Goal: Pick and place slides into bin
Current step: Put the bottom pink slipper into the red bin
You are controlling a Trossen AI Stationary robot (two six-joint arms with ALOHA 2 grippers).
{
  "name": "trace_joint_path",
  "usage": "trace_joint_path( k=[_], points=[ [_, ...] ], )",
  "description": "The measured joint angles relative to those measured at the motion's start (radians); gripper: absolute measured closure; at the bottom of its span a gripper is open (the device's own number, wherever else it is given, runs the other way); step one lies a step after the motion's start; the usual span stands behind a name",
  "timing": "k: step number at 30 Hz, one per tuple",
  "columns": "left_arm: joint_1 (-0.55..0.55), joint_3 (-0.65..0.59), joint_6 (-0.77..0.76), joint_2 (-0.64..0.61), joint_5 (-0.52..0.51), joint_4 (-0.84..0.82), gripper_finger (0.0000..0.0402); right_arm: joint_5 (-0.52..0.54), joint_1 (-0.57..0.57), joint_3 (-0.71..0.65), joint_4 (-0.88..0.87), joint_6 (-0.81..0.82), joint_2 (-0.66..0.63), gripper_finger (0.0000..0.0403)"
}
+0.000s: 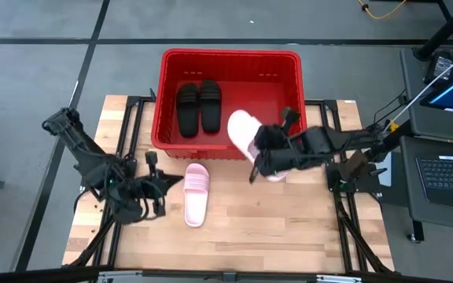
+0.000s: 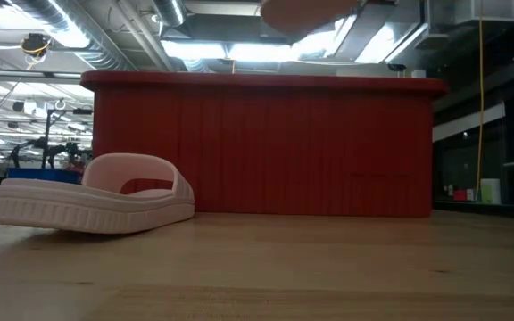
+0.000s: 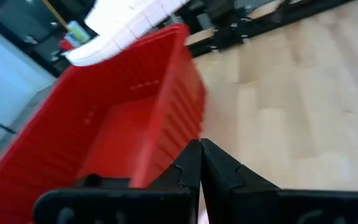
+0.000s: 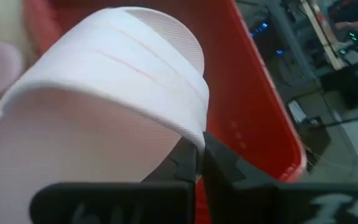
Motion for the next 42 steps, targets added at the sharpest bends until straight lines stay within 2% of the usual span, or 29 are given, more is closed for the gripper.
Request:
trace_joint_path(
  k=[5,12,19,31,42],
  points=[
    [0.088,0.0,0.096,-0.039,-0.013,0.0,0.04,0.0,-0.109,0.0,0.004,-0.029,-0.005,0.039],
    [0.196,0.0,0.1,-0.047,-0.008,0.0,0.04,0.0,-0.249,0.0,0.048,-0.027,-0.005,0.039],
    [0.249,0.0,0.092,-0.047,-0.005,0.0,0.0399,-0.008,-0.355,-0.001,0.1,-0.005,-0.005,0.039],
    [0.286,0.0,0.14,-0.047,-0.006,-0.019,0.04,-0.026,-0.404,-0.001,0.133,-0.004,-0.005,0.039],
    [0.384,0.0,0.108,-0.046,-0.013,-0.162,0.0399,-0.026,-0.422,-0.065,0.185,-0.006,-0.005,0.039]
  ],
)
